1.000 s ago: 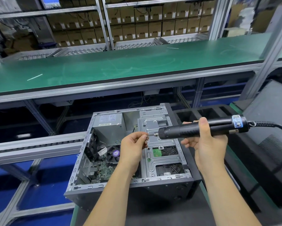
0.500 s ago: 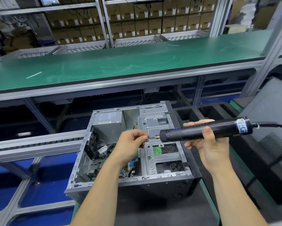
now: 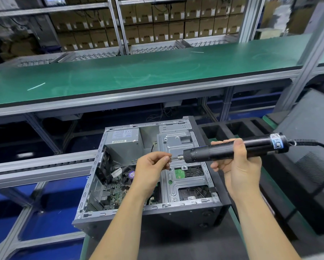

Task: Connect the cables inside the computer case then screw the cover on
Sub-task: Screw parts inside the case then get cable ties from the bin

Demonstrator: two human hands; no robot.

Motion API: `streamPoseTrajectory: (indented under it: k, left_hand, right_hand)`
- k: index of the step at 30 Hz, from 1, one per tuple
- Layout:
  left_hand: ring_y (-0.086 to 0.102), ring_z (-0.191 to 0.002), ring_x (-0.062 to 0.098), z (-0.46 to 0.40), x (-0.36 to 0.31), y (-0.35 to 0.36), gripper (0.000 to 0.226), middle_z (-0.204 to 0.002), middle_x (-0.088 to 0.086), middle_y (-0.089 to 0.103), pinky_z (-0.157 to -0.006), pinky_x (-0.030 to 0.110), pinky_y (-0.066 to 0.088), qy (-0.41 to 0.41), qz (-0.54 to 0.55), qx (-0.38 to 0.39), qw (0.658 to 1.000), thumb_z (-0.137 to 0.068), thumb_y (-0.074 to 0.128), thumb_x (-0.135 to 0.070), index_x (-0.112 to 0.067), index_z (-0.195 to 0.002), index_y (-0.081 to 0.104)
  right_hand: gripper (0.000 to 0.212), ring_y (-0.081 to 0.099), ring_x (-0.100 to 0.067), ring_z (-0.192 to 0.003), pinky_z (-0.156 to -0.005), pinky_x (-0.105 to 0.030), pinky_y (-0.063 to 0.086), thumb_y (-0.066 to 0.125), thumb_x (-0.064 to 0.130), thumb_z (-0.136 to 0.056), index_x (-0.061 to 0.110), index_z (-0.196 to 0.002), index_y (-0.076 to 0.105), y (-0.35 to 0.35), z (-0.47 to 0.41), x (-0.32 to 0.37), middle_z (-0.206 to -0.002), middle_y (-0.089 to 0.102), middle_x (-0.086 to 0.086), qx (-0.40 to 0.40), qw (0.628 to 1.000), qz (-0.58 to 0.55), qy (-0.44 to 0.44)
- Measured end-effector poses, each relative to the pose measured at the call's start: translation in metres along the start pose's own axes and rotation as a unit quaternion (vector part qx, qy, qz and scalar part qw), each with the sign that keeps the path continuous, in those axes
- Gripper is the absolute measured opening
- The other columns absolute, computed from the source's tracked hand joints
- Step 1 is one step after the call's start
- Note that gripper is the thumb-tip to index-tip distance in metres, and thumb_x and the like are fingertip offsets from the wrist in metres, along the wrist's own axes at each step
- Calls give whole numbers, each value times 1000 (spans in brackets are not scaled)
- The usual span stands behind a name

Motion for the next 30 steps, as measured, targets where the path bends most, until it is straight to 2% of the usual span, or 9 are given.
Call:
streamPoseTrajectory:
  k: [6,10,13,16,18,20,22,24,30]
  left_hand:
    - [68,-71,14,-3,7,-3,27,-81,9,75,-70,22,56,-18,90,-33,995,-92,64,2,-15,-81,81]
    - [68,-72,16,-2,21,-13,15,-85,14,73,-68,24,57,-74,181,-68,978,-94,59,5,1,-98,72]
    - [58,-59,15,-3,36,-26,21,-71,9,63,-56,24,53,-145,225,-117,957,-95,47,10,6,-104,65]
    - [40,-47,24,-8,43,-42,30,-57,12,48,-44,25,32,-191,51,-143,970,-92,38,9,10,-107,64]
    - [57,-69,42,-12,45,-43,29,-81,28,63,-56,30,41,-187,-189,-99,959,-94,43,2,7,-107,68]
    - [61,-98,38,-9,49,-36,37,-106,23,66,-80,36,48,-160,-355,-54,920,-98,41,-26,-1,-104,68]
    - [60,-101,34,0,63,-31,68,-104,15,66,-86,36,46,-174,-372,-25,912,-92,29,-62,-6,-100,67]
    - [57,-95,29,2,71,-26,78,-95,9,62,-82,34,40,-166,-443,0,881,-87,20,-76,-12,-92,64]
    - [56,-88,30,-2,69,-15,70,-90,13,63,-78,34,40,-110,-498,50,858,-100,17,-61,-9,-75,57]
  right_hand:
    - [41,61,-24,-42,-41,-27,50,77,67,-71,27,-78,75,3,2,6,-81,75,-13,5,1000,-6,-12]
    - [32,61,-25,-41,-39,-27,48,75,58,-79,26,-76,74,-1,2,7,-80,74,-17,-16,1000,-6,-11]
    - [27,60,-26,-40,-39,-27,47,70,51,-81,26,-74,74,-2,1,10,-79,73,-18,-11,1000,10,-8]
    - [29,59,-28,-40,-38,-27,47,72,50,-79,22,-72,74,4,0,14,-80,74,-20,24,999,39,1]
    - [31,59,-29,-39,-37,-28,48,73,50,-77,19,-71,74,10,0,14,-83,74,-21,51,996,72,7]
    - [31,58,-30,-38,-36,-28,47,72,49,-75,18,-72,76,16,3,10,-83,75,-19,76,991,108,16]
    - [30,56,-30,-36,-35,-26,44,72,46,-73,16,-70,75,20,6,5,-79,75,-19,93,987,129,26]
    - [33,54,-31,-34,-34,-25,42,74,45,-72,13,-68,74,20,8,0,-74,73,-20,102,984,141,32]
    - [42,51,-33,-32,-33,-26,41,77,48,-65,7,-68,71,15,9,-1,-72,71,-24,111,976,177,56]
Point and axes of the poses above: each hand's wrist, its own z-axis away from the middle knuckle, its own y-axis out of the palm, x = y × z, the point moved 8 cm from there along -z, towards the middle knuckle
